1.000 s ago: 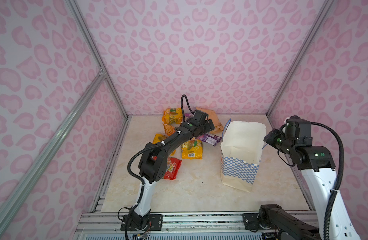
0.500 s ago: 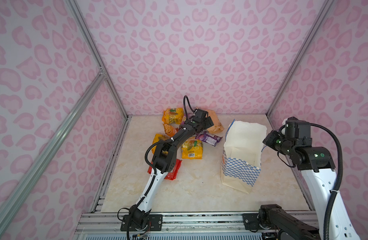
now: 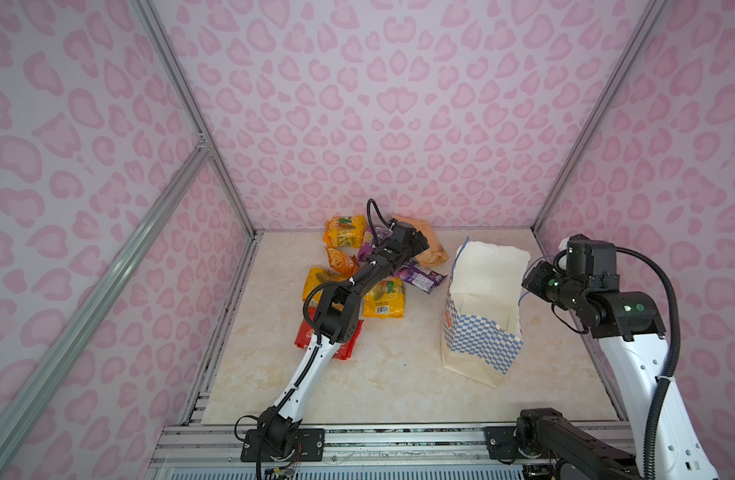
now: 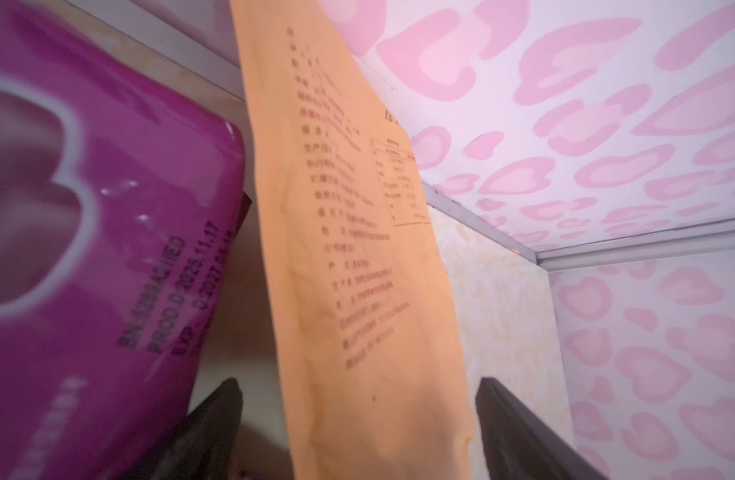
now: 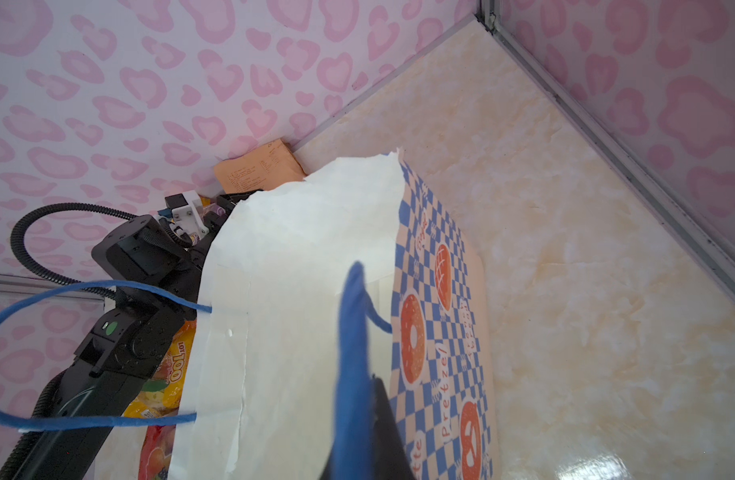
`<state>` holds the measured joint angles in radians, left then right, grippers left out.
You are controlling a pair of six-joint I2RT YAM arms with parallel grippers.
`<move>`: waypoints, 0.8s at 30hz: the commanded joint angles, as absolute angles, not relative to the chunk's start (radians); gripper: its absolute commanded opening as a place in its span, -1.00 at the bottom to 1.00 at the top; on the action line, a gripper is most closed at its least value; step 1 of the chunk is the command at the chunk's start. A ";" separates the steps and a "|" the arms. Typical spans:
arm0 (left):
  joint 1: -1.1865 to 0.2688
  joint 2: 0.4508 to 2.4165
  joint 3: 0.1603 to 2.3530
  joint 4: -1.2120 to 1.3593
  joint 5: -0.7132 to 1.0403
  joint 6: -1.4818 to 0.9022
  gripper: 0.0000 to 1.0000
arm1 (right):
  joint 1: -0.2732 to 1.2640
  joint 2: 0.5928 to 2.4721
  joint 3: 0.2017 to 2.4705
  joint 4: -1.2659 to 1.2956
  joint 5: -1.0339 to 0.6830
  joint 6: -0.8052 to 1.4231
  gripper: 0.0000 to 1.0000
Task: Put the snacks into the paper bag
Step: 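Grasp the tan paper snack bag with the left gripper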
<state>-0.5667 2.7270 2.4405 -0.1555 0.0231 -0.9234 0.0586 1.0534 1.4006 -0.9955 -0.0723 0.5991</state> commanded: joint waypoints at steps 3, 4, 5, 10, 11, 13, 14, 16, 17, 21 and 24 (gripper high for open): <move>-0.555 2.765 2.454 -0.062 0.001 -0.961 0.49 | 0.059 1.060 1.386 -0.997 -0.094 0.604 -1.00; -0.554 2.772 2.454 -0.057 0.004 -0.967 0.44 | 0.058 1.062 1.387 -0.997 -0.096 0.606 -1.00; -0.552 2.779 2.454 -0.054 0.008 -0.975 0.39 | 0.059 1.063 1.387 -0.996 -0.101 0.605 -1.00; -0.548 2.799 2.455 -0.052 0.038 -0.993 -0.05 | 0.060 1.062 1.383 -0.987 -0.107 0.610 -1.00; -0.546 2.799 2.456 -0.048 0.047 -0.993 -0.14 | 0.060 1.062 1.382 -0.986 -0.109 0.611 -1.00; -0.542 2.790 2.454 -0.034 0.078 -0.997 -0.37 | 0.059 1.059 1.377 -0.984 -0.109 0.610 -1.00; -0.537 2.782 2.454 -0.024 0.104 -1.007 -0.50 | 0.059 1.057 1.373 -0.983 -0.106 0.609 -1.00; -0.532 2.759 2.454 -0.003 0.150 -1.008 -0.73 | 0.059 1.055 1.367 -0.979 -0.102 0.607 -1.00; -0.532 2.740 2.454 -0.005 0.164 -1.000 -0.81 | 0.058 1.055 1.366 -0.977 -0.100 0.606 -1.00; -0.532 2.640 2.425 -0.012 0.222 -0.964 -0.92 | 0.059 1.058 1.367 -0.960 -0.101 0.599 -1.00; -0.532 2.543 2.368 -0.015 0.245 -0.934 -0.92 | 0.057 1.062 1.375 -0.953 -0.101 0.591 -1.00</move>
